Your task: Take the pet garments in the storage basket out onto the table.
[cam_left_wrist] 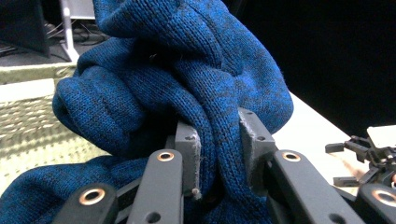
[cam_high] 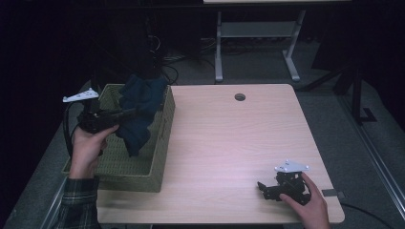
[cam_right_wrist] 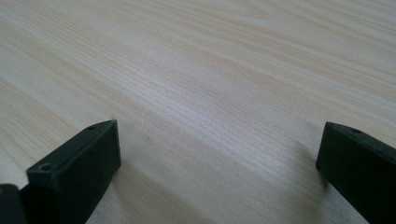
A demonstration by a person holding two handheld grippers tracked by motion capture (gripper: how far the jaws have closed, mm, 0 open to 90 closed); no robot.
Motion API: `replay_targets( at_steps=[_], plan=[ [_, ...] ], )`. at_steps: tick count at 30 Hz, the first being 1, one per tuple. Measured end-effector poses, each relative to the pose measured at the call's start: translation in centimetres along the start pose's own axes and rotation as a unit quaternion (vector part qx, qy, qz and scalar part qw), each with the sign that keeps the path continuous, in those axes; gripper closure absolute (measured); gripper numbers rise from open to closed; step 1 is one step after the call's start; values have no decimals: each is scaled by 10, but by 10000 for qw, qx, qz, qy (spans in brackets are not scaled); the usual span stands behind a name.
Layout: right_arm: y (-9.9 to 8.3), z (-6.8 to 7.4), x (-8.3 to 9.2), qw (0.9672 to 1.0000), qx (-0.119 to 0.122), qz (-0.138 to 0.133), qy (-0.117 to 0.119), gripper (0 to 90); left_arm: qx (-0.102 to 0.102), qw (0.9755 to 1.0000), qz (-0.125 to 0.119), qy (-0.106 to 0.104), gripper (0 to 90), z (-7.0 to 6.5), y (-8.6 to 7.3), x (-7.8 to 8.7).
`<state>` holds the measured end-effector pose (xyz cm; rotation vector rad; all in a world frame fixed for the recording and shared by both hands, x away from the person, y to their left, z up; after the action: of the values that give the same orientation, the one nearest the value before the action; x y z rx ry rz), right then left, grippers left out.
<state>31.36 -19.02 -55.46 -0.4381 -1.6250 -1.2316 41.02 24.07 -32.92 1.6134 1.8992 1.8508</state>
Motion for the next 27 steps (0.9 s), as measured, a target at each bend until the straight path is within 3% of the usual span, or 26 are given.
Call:
replay_targets(
  at_steps=[14,27],
  plan=[
    [0,0,0,10000,-11,4,7,0,-298,9990,-164,-288,724,-35,21,-12],
    [0,0,0,10000,-8,6,7,0,-591,9969,-41,-513,723,-70,34,-48]
  ],
)
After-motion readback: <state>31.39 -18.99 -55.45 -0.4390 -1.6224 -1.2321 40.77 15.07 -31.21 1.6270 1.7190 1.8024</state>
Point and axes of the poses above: each handheld gripper's, and its own axes: x roughly backward along the jaws, y roughly out of its top, z roughly to its left, the point moved 10 cm from there along -x, roughly forward along the jaws, and after that the axes turned 14 degrees about z, right-handed, at the moved point
